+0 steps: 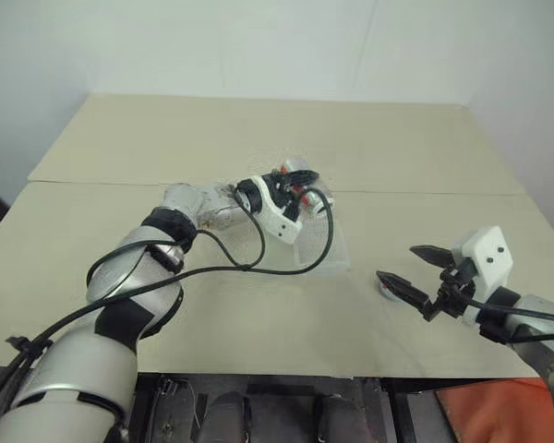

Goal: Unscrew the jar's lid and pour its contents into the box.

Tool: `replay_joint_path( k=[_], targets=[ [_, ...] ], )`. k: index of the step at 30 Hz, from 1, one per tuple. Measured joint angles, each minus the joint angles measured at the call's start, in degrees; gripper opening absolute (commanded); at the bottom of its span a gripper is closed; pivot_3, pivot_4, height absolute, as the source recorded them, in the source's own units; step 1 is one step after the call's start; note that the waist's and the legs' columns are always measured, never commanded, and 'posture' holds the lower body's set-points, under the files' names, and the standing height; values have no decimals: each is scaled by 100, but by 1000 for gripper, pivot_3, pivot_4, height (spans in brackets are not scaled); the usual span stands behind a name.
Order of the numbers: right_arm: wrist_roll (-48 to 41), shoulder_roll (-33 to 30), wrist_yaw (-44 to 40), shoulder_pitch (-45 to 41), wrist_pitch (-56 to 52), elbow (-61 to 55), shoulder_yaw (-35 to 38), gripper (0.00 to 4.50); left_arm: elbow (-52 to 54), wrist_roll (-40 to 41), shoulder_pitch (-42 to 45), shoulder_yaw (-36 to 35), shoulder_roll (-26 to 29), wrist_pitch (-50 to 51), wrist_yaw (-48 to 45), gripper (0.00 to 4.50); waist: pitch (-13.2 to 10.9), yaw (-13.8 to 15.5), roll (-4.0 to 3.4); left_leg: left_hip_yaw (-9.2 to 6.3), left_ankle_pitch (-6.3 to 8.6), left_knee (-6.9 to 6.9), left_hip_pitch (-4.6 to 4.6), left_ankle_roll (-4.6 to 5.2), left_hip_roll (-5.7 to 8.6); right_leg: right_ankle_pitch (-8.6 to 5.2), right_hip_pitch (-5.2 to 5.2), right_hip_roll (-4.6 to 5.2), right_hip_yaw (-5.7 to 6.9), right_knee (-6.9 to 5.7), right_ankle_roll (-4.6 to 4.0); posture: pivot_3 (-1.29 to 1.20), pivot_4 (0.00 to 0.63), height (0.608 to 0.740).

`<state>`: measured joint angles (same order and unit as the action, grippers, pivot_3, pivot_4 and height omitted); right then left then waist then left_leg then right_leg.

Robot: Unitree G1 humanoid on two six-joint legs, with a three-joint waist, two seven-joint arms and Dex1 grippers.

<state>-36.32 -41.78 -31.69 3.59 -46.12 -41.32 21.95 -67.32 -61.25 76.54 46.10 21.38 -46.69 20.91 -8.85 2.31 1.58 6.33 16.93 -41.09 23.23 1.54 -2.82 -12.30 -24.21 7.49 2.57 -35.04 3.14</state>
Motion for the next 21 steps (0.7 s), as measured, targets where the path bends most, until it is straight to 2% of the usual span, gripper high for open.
replay_joint_path(
  k=[5, 12, 21],
  targets=[
    [-442, 62, 137, -118, -53, -95, 251, 4464, -310, -992, 411, 904, -218, 392, 1401, 1996, -3, 7, 6, -1, 2, 0, 7, 4, 0, 0, -2, 0, 1, -1, 0, 0, 150, 740],
    [-498, -53, 186, -67, -58, -111, 243, 4464, -655, -2291, 749, 2187, -505, 1388, 3095, 1996, -8, 5, 14, -1, 2, -4, 9, 4, 0, 0, -7, 0, 0, -2, 2, 0, 150, 740],
    [-507, -81, 186, -102, -55, -85, 234, 4464, -925, -2459, 935, 2479, -627, 1691, 3288, 1996, -10, 6, 17, 0, 2, -9, 13, 3, -1, 0, -10, 0, 0, -5, 2, 0, 150, 740]
  ],
)
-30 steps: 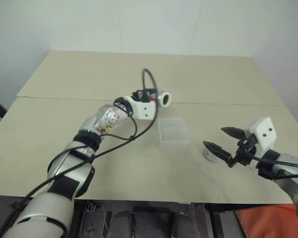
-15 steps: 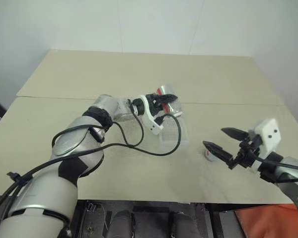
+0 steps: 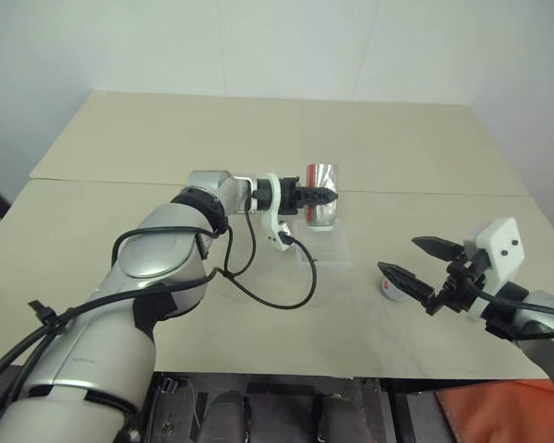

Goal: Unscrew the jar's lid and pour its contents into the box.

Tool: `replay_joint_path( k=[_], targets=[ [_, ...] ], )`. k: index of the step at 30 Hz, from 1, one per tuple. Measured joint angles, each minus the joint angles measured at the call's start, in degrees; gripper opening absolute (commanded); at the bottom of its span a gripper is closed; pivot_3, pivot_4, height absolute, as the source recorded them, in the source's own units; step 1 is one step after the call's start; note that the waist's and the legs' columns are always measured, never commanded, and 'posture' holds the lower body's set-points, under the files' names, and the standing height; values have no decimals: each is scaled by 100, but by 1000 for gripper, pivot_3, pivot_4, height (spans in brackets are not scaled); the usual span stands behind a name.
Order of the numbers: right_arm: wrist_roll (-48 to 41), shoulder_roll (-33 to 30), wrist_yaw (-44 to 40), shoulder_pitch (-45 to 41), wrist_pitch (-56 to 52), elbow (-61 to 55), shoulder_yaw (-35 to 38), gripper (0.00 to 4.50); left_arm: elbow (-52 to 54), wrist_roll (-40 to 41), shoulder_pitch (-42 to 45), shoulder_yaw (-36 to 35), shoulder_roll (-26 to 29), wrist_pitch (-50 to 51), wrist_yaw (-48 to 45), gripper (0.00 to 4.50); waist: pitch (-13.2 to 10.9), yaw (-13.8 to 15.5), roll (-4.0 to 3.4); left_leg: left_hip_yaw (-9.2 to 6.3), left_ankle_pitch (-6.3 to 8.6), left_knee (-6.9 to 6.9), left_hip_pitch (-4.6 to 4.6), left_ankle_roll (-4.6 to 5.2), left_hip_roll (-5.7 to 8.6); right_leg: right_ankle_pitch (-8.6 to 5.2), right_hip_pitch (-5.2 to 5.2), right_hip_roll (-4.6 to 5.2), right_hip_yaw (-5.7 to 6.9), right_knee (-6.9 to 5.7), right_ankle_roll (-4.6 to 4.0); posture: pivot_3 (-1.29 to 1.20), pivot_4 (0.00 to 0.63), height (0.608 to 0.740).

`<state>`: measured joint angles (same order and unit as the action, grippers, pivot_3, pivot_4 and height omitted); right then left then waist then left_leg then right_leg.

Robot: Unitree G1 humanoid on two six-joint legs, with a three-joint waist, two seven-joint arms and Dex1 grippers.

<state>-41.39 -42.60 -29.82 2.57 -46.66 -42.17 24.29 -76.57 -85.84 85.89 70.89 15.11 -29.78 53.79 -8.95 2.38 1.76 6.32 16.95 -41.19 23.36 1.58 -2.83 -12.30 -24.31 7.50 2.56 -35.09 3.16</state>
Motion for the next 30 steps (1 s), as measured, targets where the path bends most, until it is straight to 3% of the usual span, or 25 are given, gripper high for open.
replay_joint_path(
  k=[4, 9, 12, 15, 16, 18, 21, 24, 30],
  targets=[
    [73, -11, 2, -1, 22, 5, -45, 4464, -58, 334, -10, -248, 17, -280, -308, 1996, 0, 0, 0, 0, 0, -7, 2, 0, -1, 0, -1, 1, 0, -1, 0, 0, 150, 740],
    [181, -5, 20, 11, 35, 10, -116, 4464, -65, 1843, -280, -1627, 210, -985, -1481, 1996, 1, -13, -1, 1, 0, -9, -1, 0, -3, 0, -1, 2, 0, -7, 0, 0, 150, 740],
    [186, 13, 21, 59, 36, 9, -118, 4464, -68, 3372, -853, -2998, 310, -1335, -2949, 1996, 2, -32, -4, 3, -1, -10, -5, -2, -5, 0, 0, 2, 0, -28, -1, 0, 150, 740],
    [185, 14, 15, 65, 36, 10, -119, 4464, 310, 5747, -1854, -4817, 51, -1206, -5304, 1996, 4, -57, -8, 4, -3, -27, -3, -4, -9, -2, 0, 2, 2, -56, 2, 0, 150, 740],
    [182, 16, 11, 56, 36, 9, -124, 4464, 779, 6593, -2320, -5341, -76, -891, -6039, 1996, 5, -58, -9, 3, -2, -35, -2, -4, -9, -2, 1, 3, 2, -60, 3, 0, 150, 740],
    [185, 18, 8, 35, 36, 19, -149, 4464, 1716, 7537, -3048, -5860, -219, -276, -6801, 1996, 5, -87, -9, 0, -1, -46, 1, -2, -9, -2, 1, 3, 0, -64, 4, 0, 150, 740],
    [234, 25, -3, -23, 53, 93, -331, 4464, 3893, 8563, -4362, -6381, -229, 1259, -7307, 1996, 5, -171, -9, -5, 1, -48, -9, 1, -7, -2, 9, 3, -8, -66, 4, 0, 150, 740],
    [278, 58, -12, -275, 79, 258, -557, 4464, 5564, 9025, -5204, -6710, -260, 2715, -7205, 1996, 6, -193, -10, -10, 2, -48, -18, 3, -6, -2, 16, 3, -12, -71, 4, 0, 150, 740],
    [437, 62, -138, -541, 176, 524, -868, 4464, 7116, 9242, -5731, -7091, -280, 4127, -6774, 1996, 7, -133, -12, -18, 6, -48, -15, 10, 2, -2, 22, 3, -11, -60, 4, 0, 150, 740]
  ],
)
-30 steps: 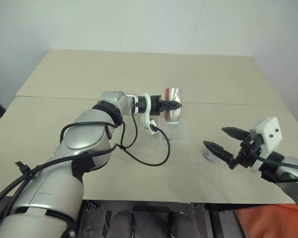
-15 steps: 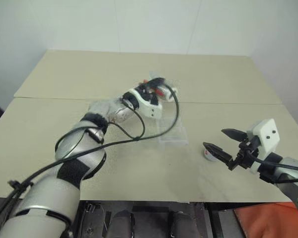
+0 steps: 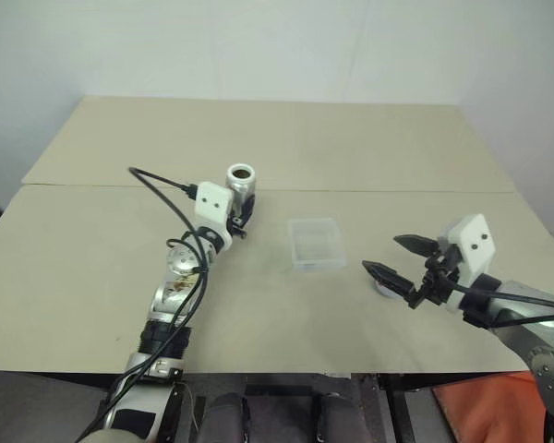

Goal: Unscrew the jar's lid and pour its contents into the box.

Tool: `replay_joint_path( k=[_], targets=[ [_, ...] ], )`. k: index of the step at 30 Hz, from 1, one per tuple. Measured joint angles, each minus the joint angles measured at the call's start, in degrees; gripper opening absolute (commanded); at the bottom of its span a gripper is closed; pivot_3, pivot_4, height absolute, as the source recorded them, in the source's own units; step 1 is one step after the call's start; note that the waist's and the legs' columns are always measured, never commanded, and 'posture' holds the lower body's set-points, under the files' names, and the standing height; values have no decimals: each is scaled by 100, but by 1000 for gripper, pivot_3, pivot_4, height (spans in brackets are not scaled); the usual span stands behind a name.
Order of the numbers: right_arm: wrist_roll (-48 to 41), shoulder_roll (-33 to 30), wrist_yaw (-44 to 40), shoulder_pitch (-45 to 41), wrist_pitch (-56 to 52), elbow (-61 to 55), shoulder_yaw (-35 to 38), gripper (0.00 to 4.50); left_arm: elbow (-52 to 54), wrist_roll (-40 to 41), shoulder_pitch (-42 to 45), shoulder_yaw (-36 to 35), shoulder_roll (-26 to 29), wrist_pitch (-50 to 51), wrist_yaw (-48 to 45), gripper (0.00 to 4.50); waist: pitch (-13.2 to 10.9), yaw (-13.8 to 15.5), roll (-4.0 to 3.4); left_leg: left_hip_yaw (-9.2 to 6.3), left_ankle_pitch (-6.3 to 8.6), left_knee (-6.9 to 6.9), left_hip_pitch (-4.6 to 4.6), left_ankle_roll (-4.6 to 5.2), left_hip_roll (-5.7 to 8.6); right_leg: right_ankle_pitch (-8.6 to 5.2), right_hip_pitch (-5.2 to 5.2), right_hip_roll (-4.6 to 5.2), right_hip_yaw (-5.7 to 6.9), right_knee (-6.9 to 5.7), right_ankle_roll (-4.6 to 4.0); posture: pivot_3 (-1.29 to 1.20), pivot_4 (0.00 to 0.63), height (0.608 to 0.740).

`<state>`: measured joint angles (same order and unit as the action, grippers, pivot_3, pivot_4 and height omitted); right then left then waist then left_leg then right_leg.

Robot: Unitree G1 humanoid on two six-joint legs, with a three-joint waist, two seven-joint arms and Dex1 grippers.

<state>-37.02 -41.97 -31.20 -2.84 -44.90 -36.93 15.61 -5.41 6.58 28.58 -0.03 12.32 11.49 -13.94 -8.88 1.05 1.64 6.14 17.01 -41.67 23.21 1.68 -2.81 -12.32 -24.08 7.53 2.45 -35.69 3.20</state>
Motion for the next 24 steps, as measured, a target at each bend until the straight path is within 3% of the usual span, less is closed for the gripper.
replay_joint_path(
  k=[7, 22, 24],
  targets=[
    [113, -21, -132, -62, 101, 192, -50, 4464, 103, -369, -455, 239, -68, 223, 200, 1996, 0, -1, 0, 3, 0, 0, -3, -1, 1, 0, 1, 0, 0, -3, 0, 0, 150, 740],
    [273, -17, -207, -148, 208, 204, -202, 4464, 22, -243, -1119, 111, -569, -919, 205, 1996, 1, -16, -1, 1, 1, 0, -4, 2, 1, 1, 2, 0, -2, 0, -1, 0, 150, 740],
    [320, -18, -243, -186, 239, 225, -264, 4500, 3, -226, -1126, 92, -604, -959, 209, 2722, 1, -15, -1, 1, 2, 0, -3, 3, 1, 1, 1, 0, -1, 0, -1, 0, 150, 740]
  ],
)
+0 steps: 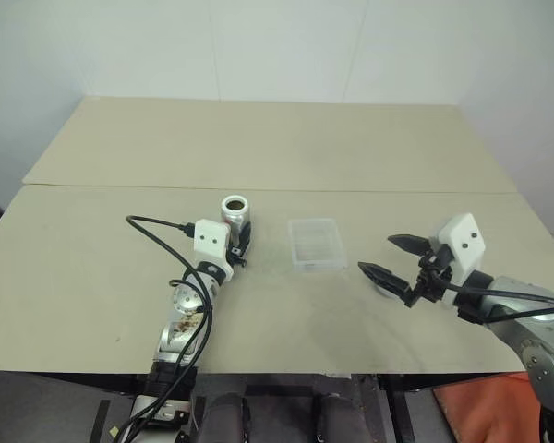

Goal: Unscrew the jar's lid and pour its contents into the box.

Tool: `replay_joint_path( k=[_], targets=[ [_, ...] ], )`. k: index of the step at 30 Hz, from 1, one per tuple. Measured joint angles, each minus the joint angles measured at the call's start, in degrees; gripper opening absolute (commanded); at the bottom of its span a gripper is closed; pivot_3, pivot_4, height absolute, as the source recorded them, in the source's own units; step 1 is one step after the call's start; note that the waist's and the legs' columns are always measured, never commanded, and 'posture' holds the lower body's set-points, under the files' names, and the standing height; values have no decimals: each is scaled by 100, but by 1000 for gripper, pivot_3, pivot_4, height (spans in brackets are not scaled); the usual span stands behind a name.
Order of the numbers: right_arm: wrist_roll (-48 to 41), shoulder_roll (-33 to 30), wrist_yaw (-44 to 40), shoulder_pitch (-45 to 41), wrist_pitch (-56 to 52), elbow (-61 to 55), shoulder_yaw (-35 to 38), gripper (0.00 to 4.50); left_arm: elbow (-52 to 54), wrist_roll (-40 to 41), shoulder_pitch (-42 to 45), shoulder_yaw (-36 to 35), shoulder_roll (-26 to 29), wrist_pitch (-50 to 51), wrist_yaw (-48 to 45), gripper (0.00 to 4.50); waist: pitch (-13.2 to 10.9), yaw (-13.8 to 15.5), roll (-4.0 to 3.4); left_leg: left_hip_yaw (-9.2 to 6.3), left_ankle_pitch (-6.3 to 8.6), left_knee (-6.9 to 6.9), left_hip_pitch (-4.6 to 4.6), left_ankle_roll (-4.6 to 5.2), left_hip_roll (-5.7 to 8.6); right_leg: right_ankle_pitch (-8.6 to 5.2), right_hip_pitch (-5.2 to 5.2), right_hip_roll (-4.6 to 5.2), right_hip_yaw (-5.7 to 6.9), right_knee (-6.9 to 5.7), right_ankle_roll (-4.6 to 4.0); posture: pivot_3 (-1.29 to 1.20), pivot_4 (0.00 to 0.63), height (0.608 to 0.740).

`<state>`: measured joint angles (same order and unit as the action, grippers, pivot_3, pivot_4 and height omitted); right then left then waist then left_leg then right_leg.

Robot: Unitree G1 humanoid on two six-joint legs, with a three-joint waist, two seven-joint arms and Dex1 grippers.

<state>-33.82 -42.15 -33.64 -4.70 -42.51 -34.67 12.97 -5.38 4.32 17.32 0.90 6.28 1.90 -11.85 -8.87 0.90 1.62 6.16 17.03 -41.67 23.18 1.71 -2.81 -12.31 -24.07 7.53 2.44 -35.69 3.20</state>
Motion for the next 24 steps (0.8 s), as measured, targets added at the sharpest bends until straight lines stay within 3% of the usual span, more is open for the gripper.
replay_joint_path(
  k=[6, 12, 19, 24],
  targets=[
    [124, 0, -17, -77, 88, 75, -71, 4500, -41, 53, -41, -137, -39, -83, -17, 4467, 0, 0, 0, 0, 0, 0, 1, 0, 0, 0, -1, 0, 0, 0, 0, 0, 150, 740],
    [216, 0, -36, -115, 97, 154, -113, 4500, 40, 170, -422, -160, -32, -223, -173, 4490, 0, -15, 0, 0, 1, 1, 2, 1, -1, 0, -3, 0, 0, 1, 0, 0, 150, 740],
    [210, -2, -145, -305, 97, 184, -155, 4500, 886, 562, -1163, -244, 82, -50, -448, 4490, 1, -21, -2, -1, 2, 2, 0, 4, -3, 0, -4, 0, -2, 1, 0, 0, 150, 740],
    [215, -14, -304, -385, 96, 321, -293, 4500, 1294, 530, -2031, -249, 690, -237, -869, 4490, 3, -29, -5, 1, 3, 5, -1, 5, -4, -1, -9, 0, -4, 2, -2, 0, 150, 740]
  ],
)
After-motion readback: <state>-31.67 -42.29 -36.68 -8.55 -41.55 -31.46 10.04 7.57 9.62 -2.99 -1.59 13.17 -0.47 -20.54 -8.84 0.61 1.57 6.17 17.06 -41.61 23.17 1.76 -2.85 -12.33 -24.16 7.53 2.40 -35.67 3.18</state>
